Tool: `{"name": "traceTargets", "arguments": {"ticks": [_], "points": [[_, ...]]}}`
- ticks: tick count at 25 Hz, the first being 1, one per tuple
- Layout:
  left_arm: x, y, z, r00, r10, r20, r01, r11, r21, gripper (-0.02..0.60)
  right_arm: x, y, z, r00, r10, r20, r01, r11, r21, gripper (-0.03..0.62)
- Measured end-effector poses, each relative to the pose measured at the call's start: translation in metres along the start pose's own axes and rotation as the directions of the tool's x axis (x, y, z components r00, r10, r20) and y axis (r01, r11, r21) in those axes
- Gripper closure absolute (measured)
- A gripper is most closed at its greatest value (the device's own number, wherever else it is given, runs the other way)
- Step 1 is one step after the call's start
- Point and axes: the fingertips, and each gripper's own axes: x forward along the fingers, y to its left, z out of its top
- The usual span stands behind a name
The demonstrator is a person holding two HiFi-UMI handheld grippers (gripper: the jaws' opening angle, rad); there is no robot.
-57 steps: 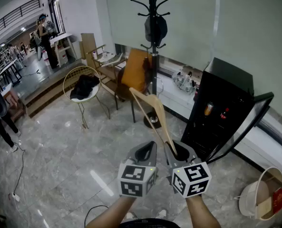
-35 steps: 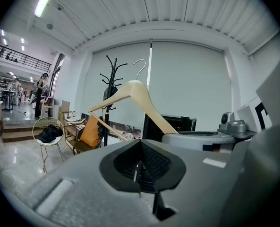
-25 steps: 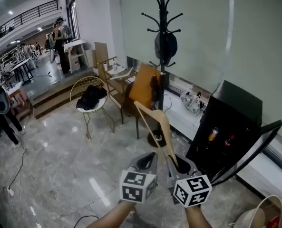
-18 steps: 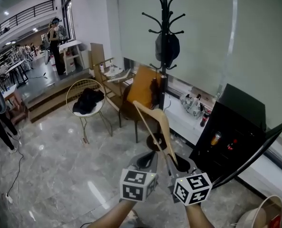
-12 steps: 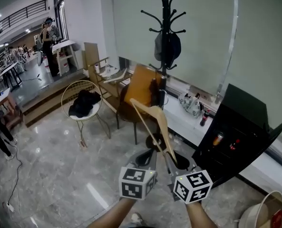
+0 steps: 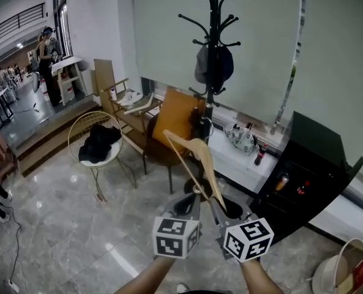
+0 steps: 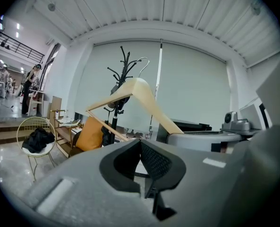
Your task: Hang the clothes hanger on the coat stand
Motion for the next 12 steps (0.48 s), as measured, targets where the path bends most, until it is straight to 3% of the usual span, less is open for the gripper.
{"name": "traceTargets", "arguments": {"ticks": [12], "points": [[0.032,0.037,0.002,1.0,-0.01,-0.009,0.01,1.0,-0.007,0.578,0.048,-0.017,-0.002,1.0,-0.007,-0.008,0.007,1.0,0.011,0.54]]}}
